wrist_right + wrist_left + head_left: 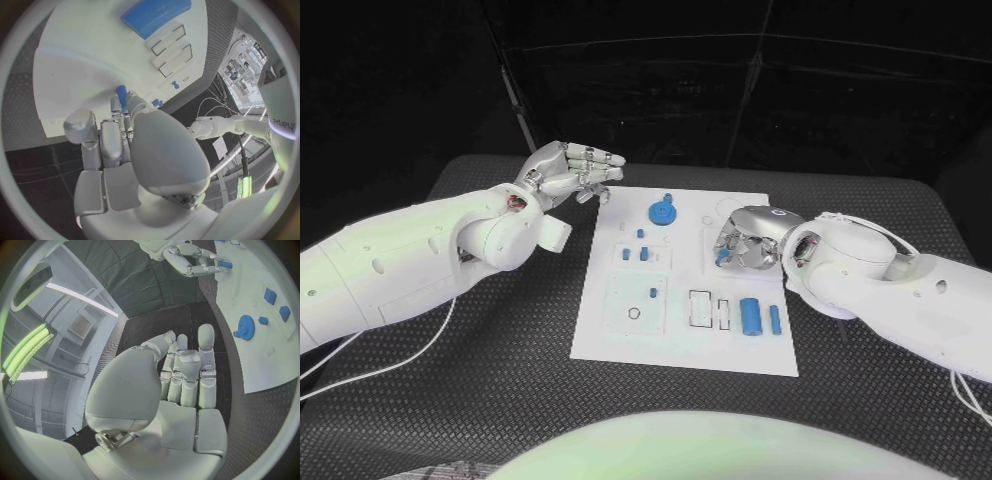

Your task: Assemble the parts on the task board

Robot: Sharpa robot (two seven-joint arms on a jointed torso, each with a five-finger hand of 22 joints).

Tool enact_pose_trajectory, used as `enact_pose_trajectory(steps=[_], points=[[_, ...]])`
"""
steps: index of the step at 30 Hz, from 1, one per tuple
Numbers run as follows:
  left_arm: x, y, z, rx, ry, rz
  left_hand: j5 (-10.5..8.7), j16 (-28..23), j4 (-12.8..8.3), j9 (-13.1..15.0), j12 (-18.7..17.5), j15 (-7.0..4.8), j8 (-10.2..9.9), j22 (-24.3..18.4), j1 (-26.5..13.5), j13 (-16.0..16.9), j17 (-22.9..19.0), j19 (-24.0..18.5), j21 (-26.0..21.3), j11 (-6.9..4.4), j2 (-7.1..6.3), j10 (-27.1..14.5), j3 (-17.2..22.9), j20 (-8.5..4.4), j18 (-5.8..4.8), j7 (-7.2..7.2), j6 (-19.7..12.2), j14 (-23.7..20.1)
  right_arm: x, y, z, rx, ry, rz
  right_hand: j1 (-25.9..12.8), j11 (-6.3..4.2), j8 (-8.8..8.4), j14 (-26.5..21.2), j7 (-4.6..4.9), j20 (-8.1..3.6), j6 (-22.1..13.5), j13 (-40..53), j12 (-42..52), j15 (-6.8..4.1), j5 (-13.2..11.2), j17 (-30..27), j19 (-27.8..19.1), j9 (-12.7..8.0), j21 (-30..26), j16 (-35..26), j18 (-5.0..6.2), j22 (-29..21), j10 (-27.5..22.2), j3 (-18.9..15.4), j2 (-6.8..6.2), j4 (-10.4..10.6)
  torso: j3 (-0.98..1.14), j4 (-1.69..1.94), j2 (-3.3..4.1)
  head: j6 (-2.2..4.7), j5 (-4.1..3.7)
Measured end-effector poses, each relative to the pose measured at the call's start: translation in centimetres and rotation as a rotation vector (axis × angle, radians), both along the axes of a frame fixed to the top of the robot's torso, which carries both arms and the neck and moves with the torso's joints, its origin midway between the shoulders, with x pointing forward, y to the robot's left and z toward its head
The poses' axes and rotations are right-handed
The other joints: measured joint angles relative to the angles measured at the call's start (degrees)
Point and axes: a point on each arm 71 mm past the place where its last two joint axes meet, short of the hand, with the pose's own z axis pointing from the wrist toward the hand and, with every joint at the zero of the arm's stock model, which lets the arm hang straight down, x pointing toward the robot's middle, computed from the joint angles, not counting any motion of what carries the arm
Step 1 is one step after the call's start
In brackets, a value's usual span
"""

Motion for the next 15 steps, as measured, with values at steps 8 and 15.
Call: enact_pose_trajectory(steps=[8, 15], points=[[0.00, 0.00, -0.02, 0.000, 0.001, -0.001, 0.00, 0.0, 0.0, 0.0, 0.0, 0.00, 0.0, 0.0, 0.0, 0.0, 0.0, 0.0, 0.0, 0.00, 0.00, 0.0, 0.0, 0.00, 0.00, 0.00, 0.0, 0.0, -0.06, 0.18, 0.02, -0.008, -0.020, 0.005, 0.7, -0.22, -0.04, -0.1, -0.30, -0.41, 1.8, 0.0, -1.8, -0.36, -0.9, 1.0, 0.4, 0.0, 0.9, 0.8, 0.00, 1.5, 2.2, 4.5, -0.07, -1.7, 0.00, 0.00, -0.07, -0.08, 0.00], [0.00, 0.01, -0.03, 0.001, 0.003, -0.001, 0.00, 0.0, 0.0, 0.0, 0.0, 0.00, 0.0, 0.0, 0.0, 0.0, 0.0, 0.0, 0.0, 0.00, 0.00, 0.0, 0.0, 0.00, 0.00, 0.00, 0.0, 0.0, -0.54, 0.24, 0.78, 0.035, -0.070, 0.012, -0.2, -0.30, 0.10, -0.1, -0.45, -0.41, 2.6, 0.2, -3.6, -0.36, -1.2, 1.3, 0.8, -0.1, 1.7, 0.9, 0.00, 2.6, 3.8, 8.1, -1.07, -3.0, 0.00, -0.03, -0.09, 0.06, -0.04]])
